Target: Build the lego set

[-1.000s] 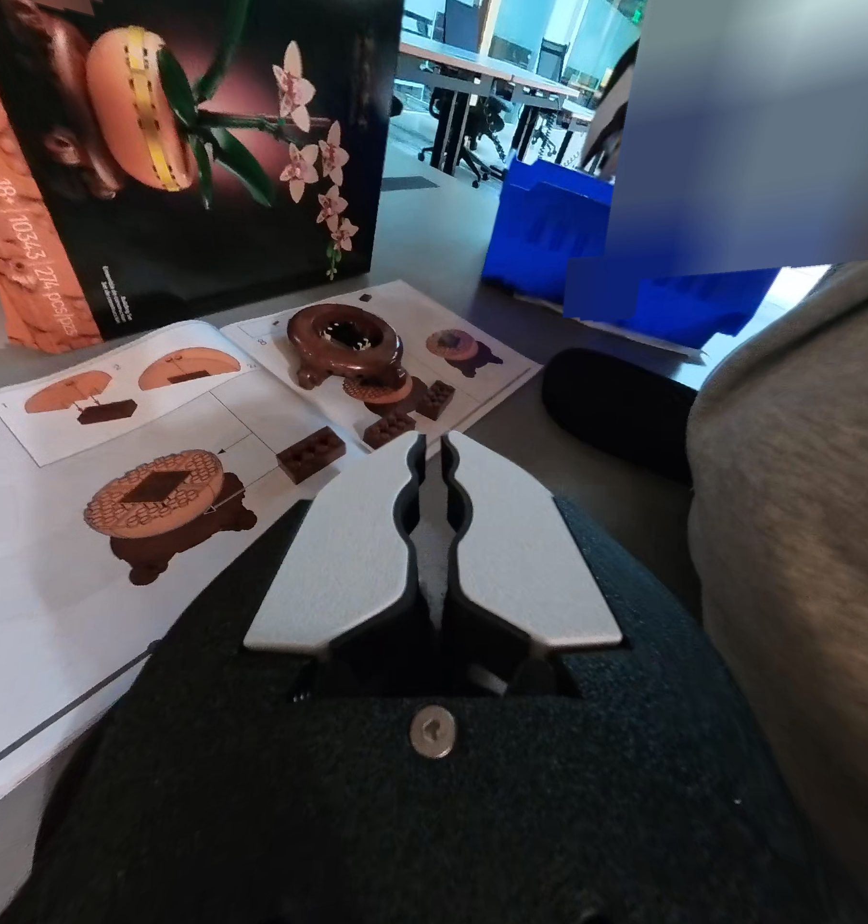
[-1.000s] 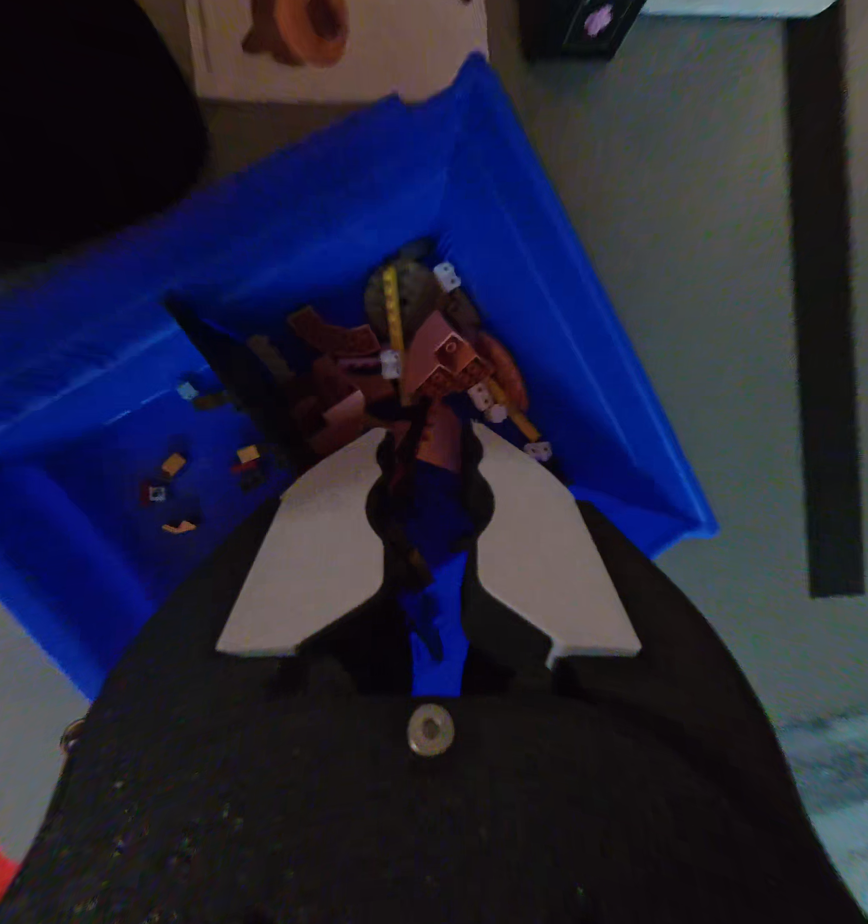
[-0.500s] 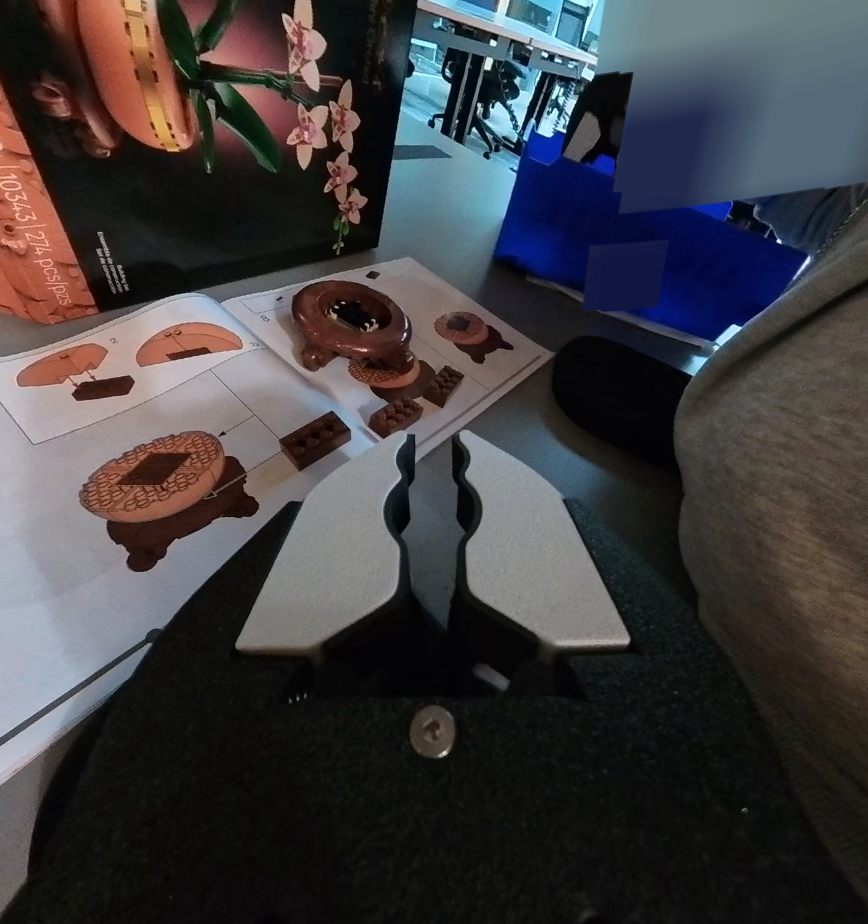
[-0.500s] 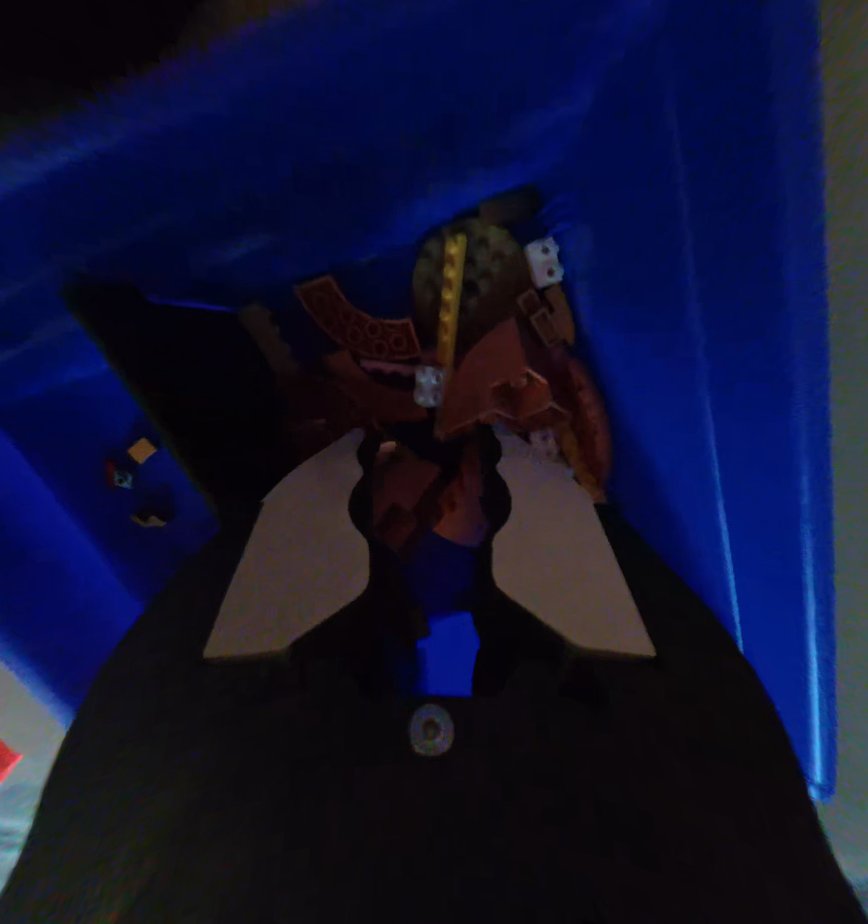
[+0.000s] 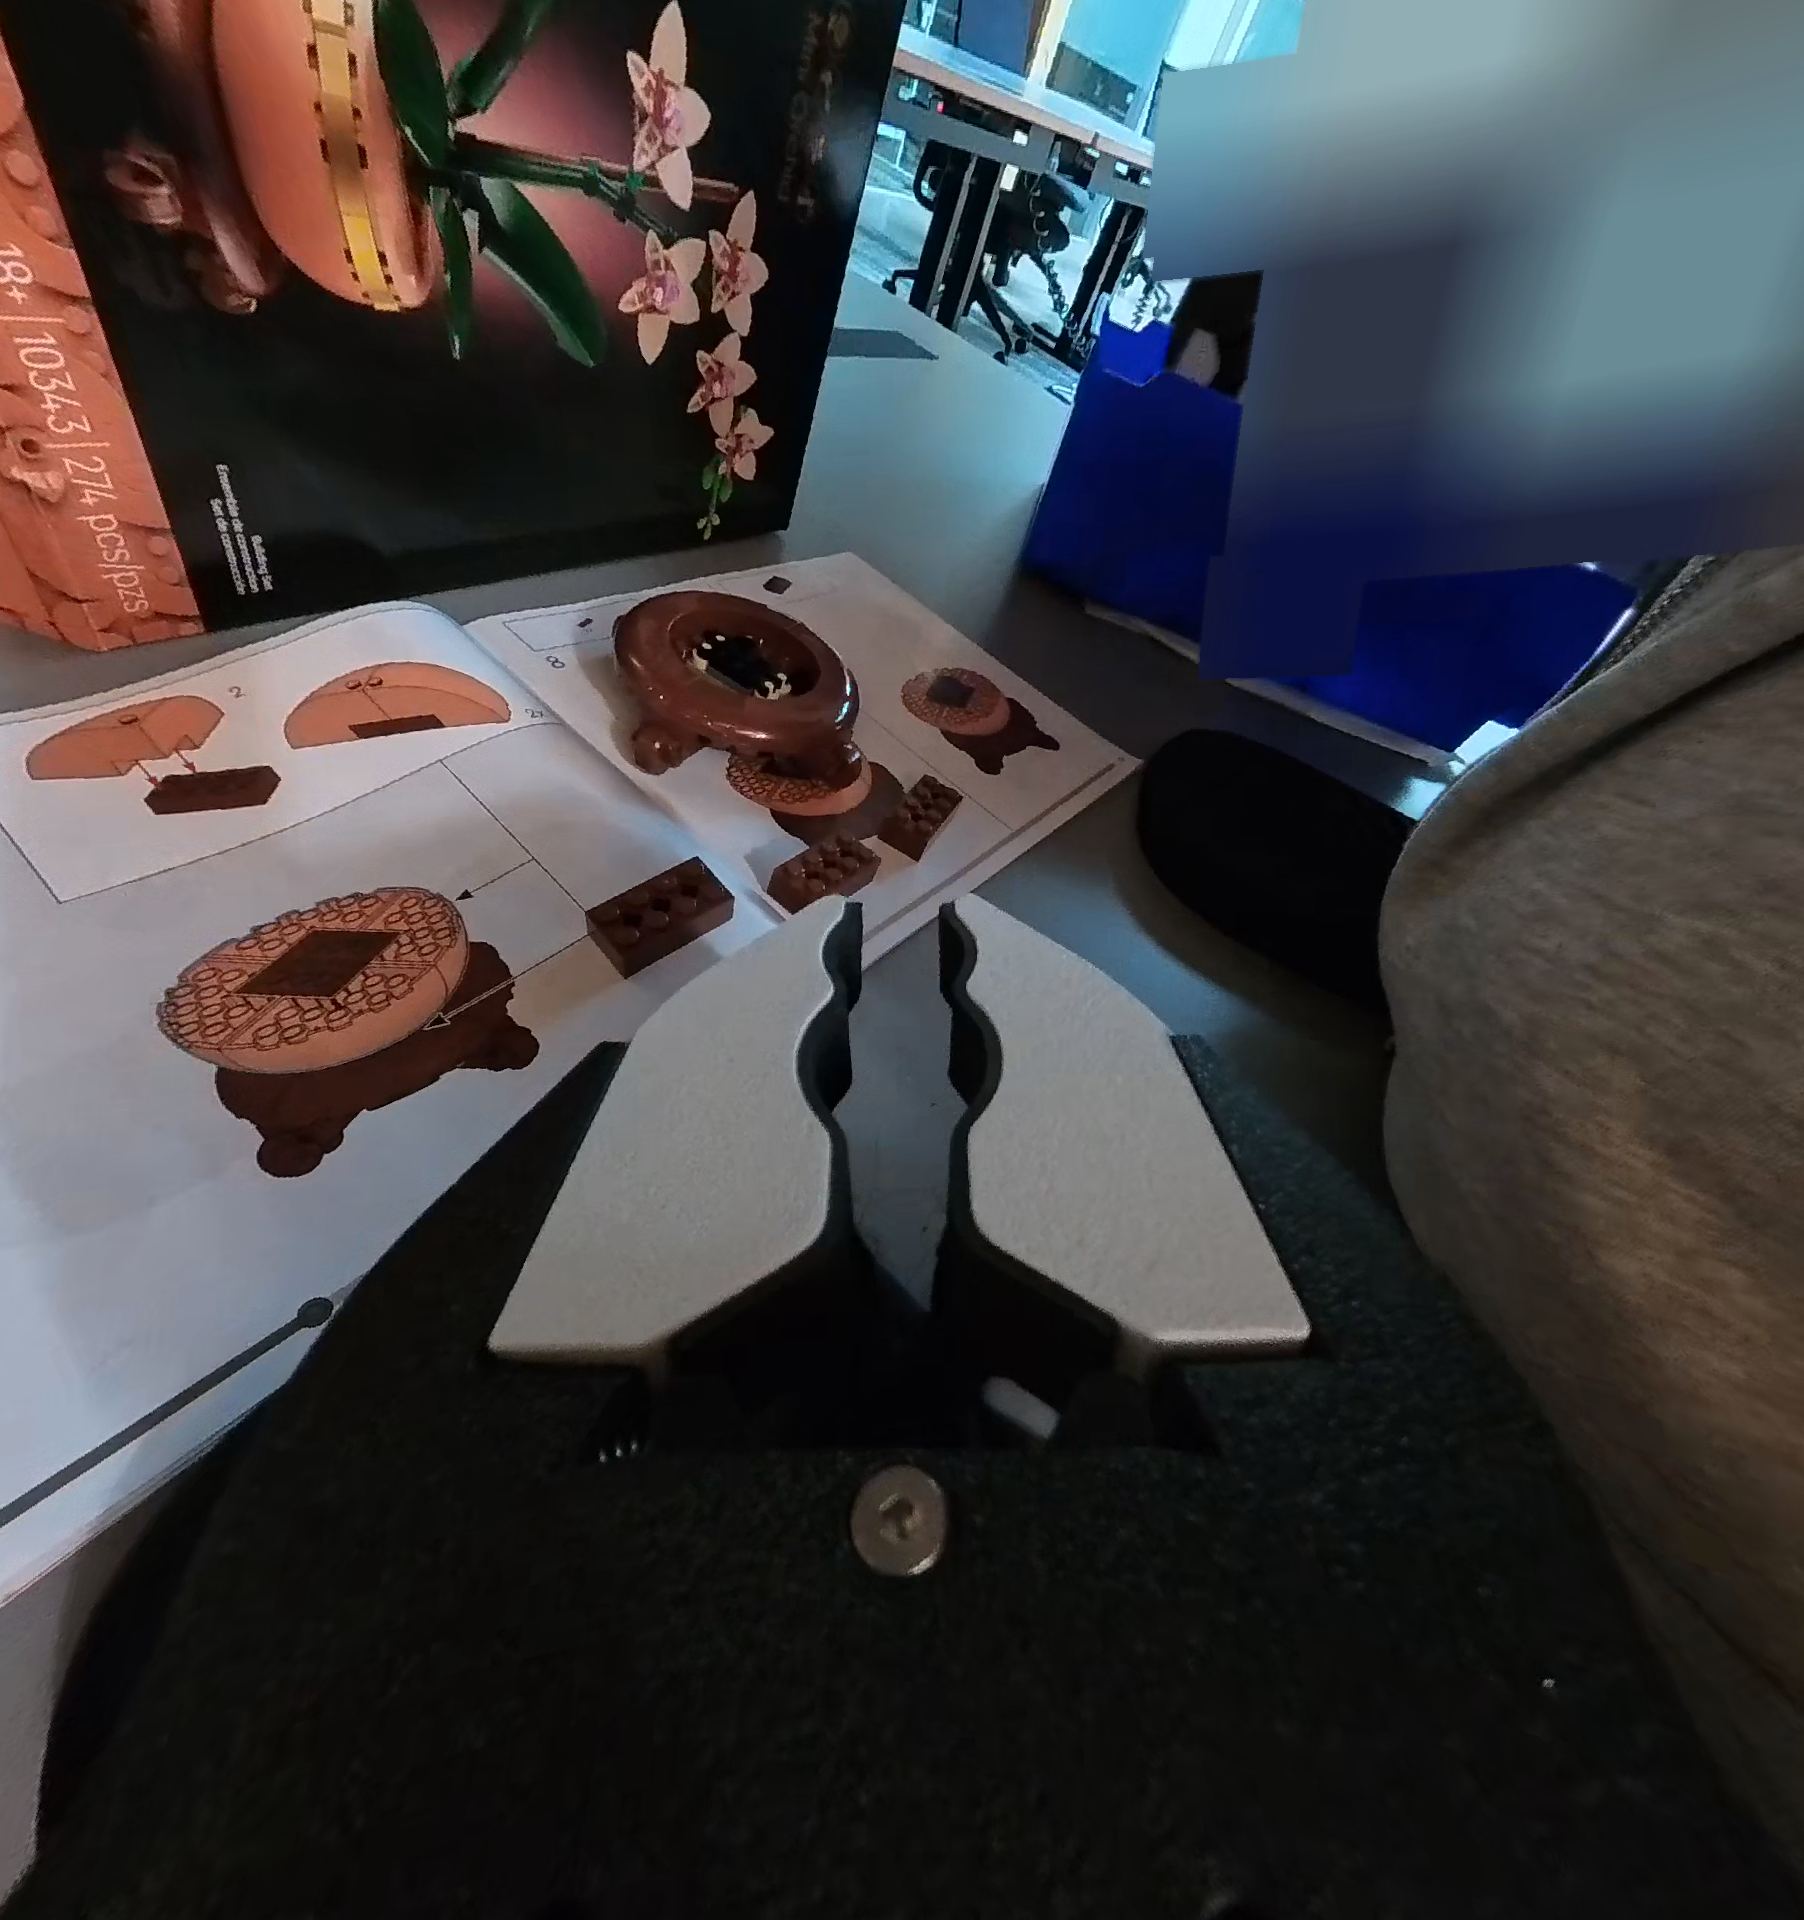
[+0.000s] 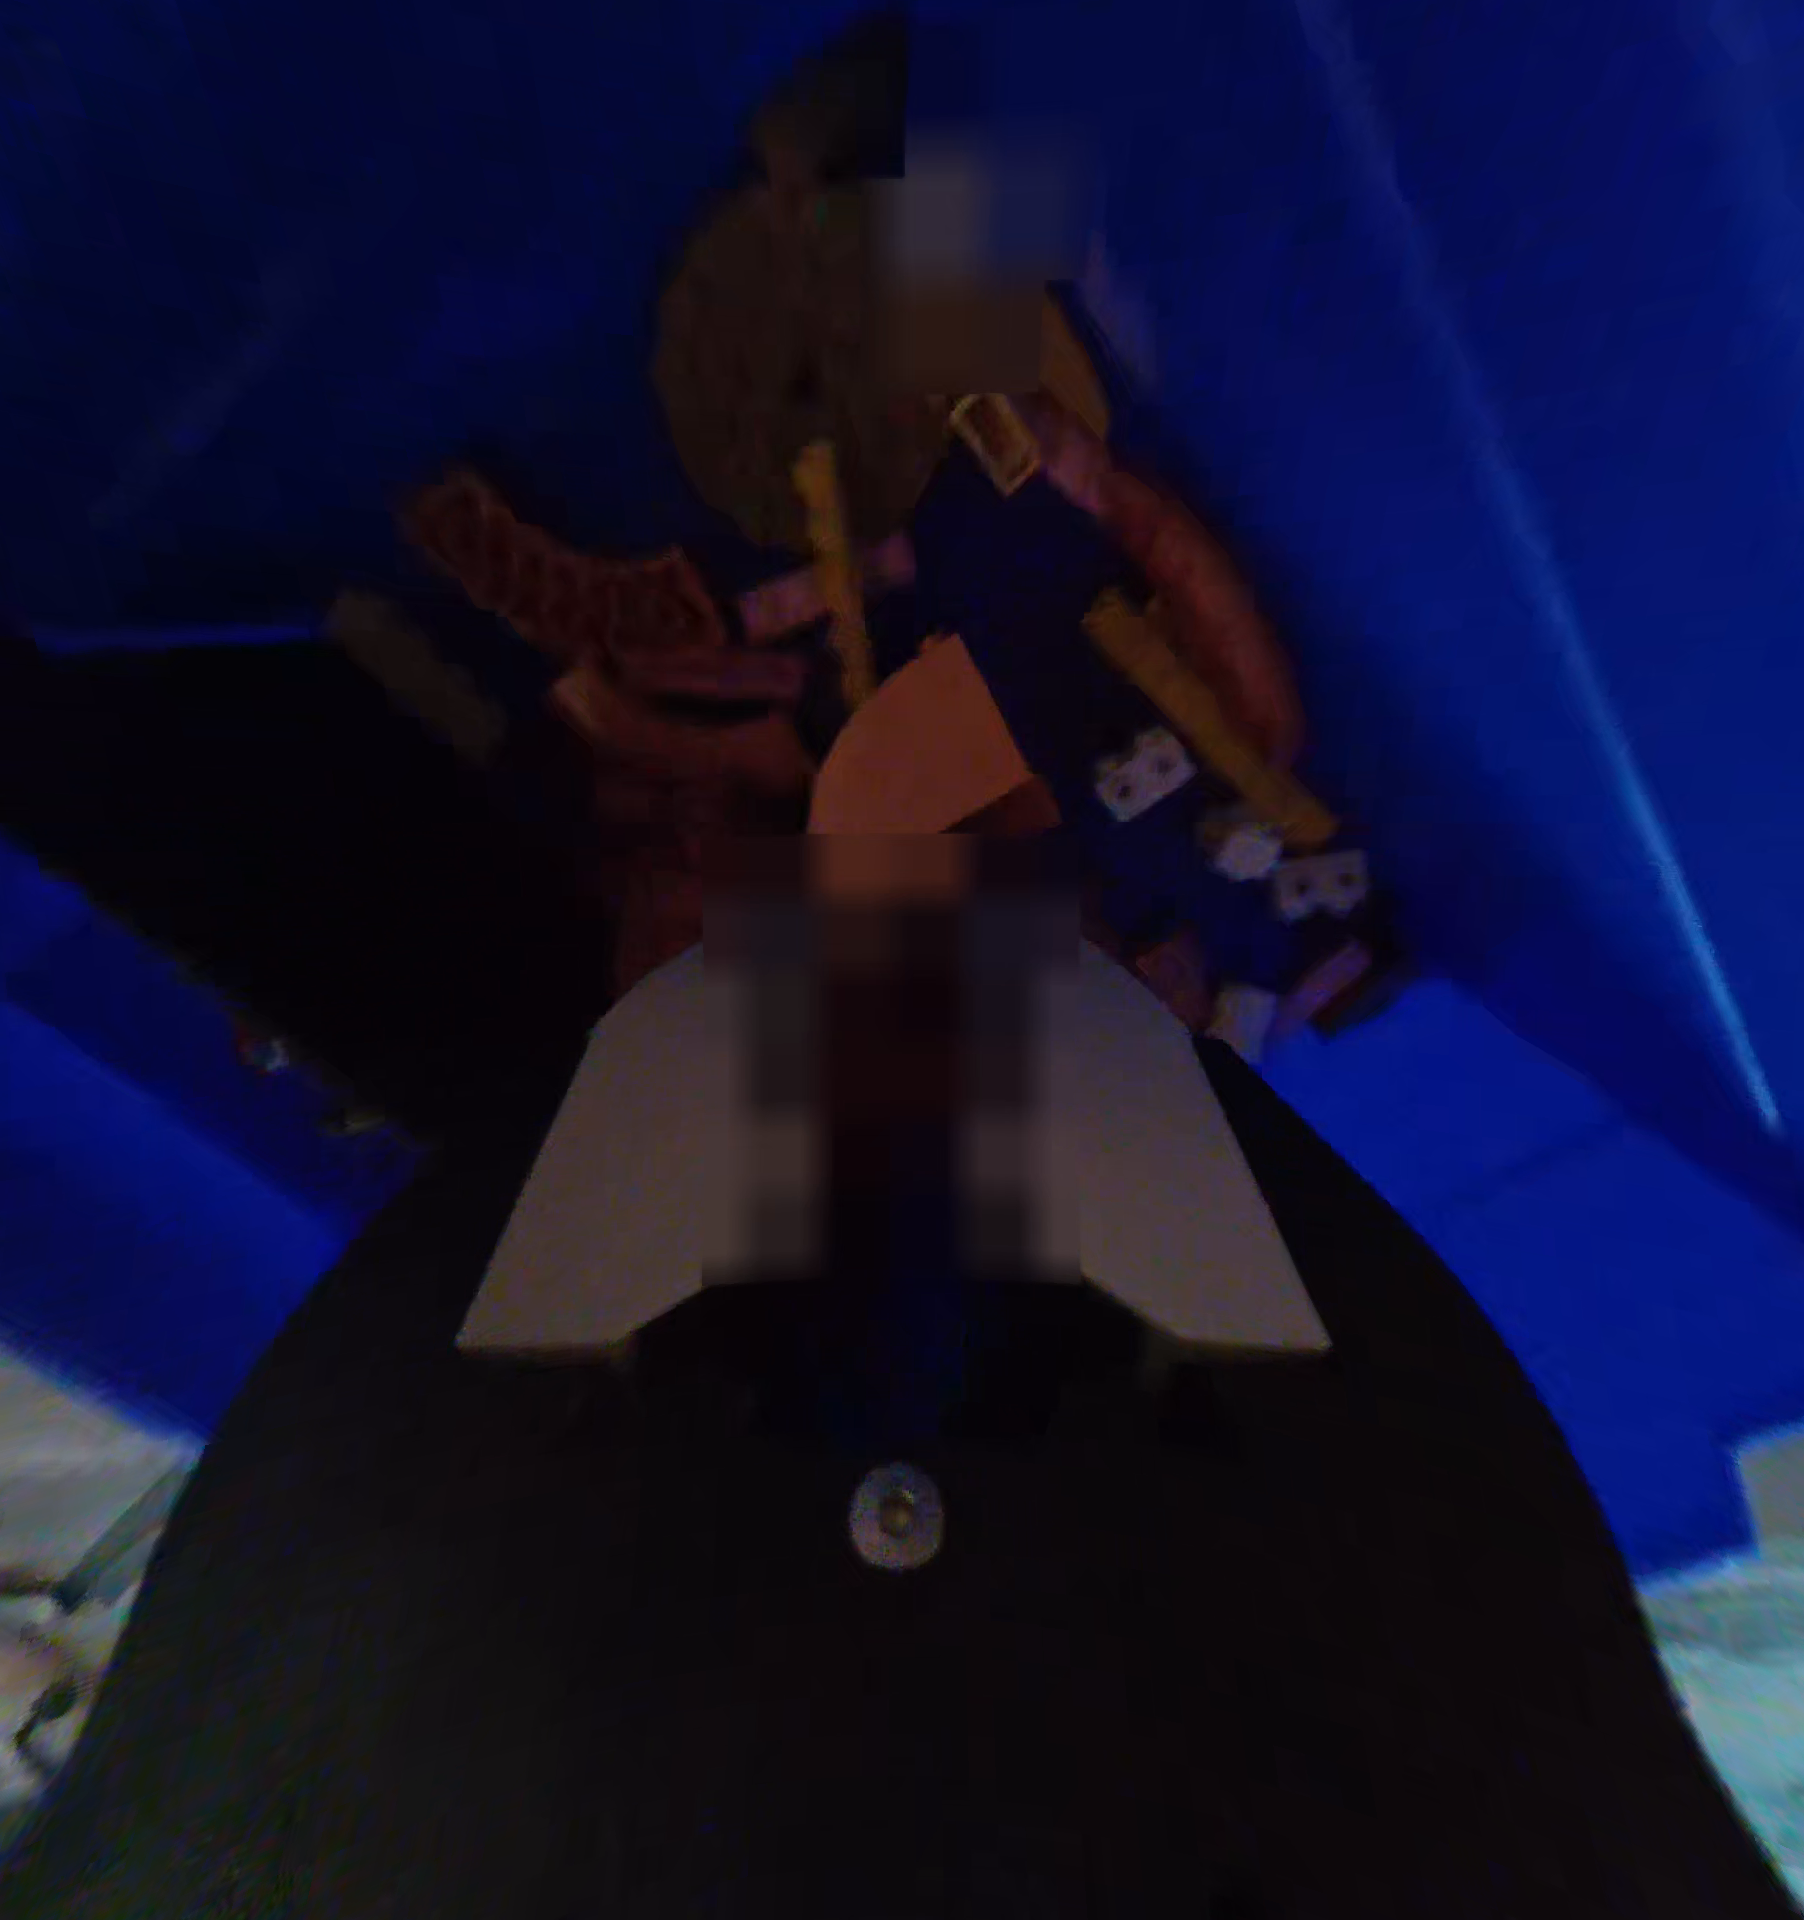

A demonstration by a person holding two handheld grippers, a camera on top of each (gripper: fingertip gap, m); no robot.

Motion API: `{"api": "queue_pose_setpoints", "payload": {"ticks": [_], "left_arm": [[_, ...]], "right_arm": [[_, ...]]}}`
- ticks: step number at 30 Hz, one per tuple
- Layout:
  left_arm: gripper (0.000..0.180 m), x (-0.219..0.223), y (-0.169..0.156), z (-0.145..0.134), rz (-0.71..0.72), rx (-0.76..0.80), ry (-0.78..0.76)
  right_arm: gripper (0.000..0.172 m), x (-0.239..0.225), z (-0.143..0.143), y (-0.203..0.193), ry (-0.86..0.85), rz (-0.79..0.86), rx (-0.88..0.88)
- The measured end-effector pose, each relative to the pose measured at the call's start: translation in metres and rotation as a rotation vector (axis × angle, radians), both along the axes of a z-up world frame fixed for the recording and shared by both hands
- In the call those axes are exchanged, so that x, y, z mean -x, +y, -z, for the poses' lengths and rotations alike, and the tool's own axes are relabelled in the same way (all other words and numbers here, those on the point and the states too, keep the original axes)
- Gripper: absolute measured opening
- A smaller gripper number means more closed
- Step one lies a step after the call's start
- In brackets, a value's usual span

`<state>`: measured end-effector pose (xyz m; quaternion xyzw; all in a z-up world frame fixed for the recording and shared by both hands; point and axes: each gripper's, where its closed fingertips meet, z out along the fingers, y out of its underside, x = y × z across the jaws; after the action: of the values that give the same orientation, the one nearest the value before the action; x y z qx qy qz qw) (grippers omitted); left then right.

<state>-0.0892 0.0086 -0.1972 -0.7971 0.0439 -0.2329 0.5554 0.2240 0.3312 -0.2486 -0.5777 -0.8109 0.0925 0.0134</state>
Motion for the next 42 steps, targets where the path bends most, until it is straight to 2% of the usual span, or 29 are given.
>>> {"api": "queue_pose_setpoints", "payload": {"ticks": [2,4,7,9,11,14,16,17,19,22,24,27,29,30,31,33,34,37,39,42], "left_arm": [[0.014,0.0,0.0,-0.001,0.002,-0.003,-0.006],[0.014,0.0,0.0,-0.001,0.005,-0.008,-0.01],[0.014,0.0,-0.001,-0.002,0.01,-0.013,-0.023],[0.014,0.0,-0.001,-0.003,0.01,-0.017,-0.029],[0.014,0.0,-0.002,-0.004,0.01,-0.024,-0.031],[0.014,0.001,-0.002,-0.006,0.01,-0.034,-0.037],[0.014,0.001,-0.002,-0.006,0.01,-0.037,-0.044],[0.014,0.001,-0.002,-0.006,0.011,-0.037,-0.047],[0.014,0.001,-0.002,-0.006,0.014,-0.036,-0.05],[0.014,0.001,-0.002,-0.006,0.017,-0.032,-0.059],[0.014,0.001,-0.002,-0.006,0.018,-0.03,-0.067],[0.014,0.002,-0.002,-0.007,0.014,-0.034,-0.067],[0.014,0.002,-0.003,-0.007,0.012,-0.036,-0.063],[0.014,0.002,-0.003,-0.007,0.014,-0.035,-0.062],[0.014,0.001,-0.003,-0.006,0.015,-0.033,-0.062],[0.014,0.001,-0.002,-0.006,0.016,-0.029,-0.067],[0.014,0.002,-0.002,-0.006,0.018,-0.026,-0.072],[0.014,0.001,-0.002,-0.006,0.023,-0.022,-0.079],[0.014,0.001,-0.002,-0.006,0.024,-0.023,-0.079],[0.014,0.001,-0.003,-0.006,0.021,-0.03,-0.077]], "right_arm": [[0.024,-0.018,-0.006,0.005,-0.063,0.006,-0.016],[0.023,-0.025,-0.016,0.017,-0.058,0.047,-0.072],[0.018,-0.035,-0.035,0.018,-0.056,0.071,-0.049],[0.0,-0.027,-0.051,0.017,0.029,0.076,-0.031],[0.0,-0.017,-0.068,0.008,0.118,0.085,0.041],[0.0,-0.009,-0.079,-0.021,0.184,-0.028,0.153],[0.011,-0.012,-0.071,-0.015,0.123,-0.018,0.063],[0.017,-0.015,-0.066,-0.003,0.091,0.007,-0.013],[0.018,-0.023,-0.055,0.03,0.034,0.097,-0.173],[0.03,-0.024,-0.031,0.035,-0.047,0.202,-0.133],[0.038,-0.026,-0.012,0.038,-0.136,0.217,-0.166],[0.031,-0.022,0.009,0.036,-0.198,0.144,-0.212],[0.029,0.006,-0.003,0.02,-0.014,0.072,-0.109],[0.014,0.023,-0.019,0.011,0.109,0.083,-0.042],[0.012,0.034,-0.036,0.009,0.199,0.107,-0.009],[0.032,0.039,-0.062,0.013,0.282,0.119,-0.013],[0.032,0.036,-0.071,0.018,0.286,0.123,-0.042],[0.027,0.012,-0.077,0.037,0.179,0.135,-0.147],[0.021,-0.009,-0.069,0.044,0.05,0.117,-0.217],[0.015,-0.034,-0.048,0.032,-0.138,0.034,-0.219]]}}
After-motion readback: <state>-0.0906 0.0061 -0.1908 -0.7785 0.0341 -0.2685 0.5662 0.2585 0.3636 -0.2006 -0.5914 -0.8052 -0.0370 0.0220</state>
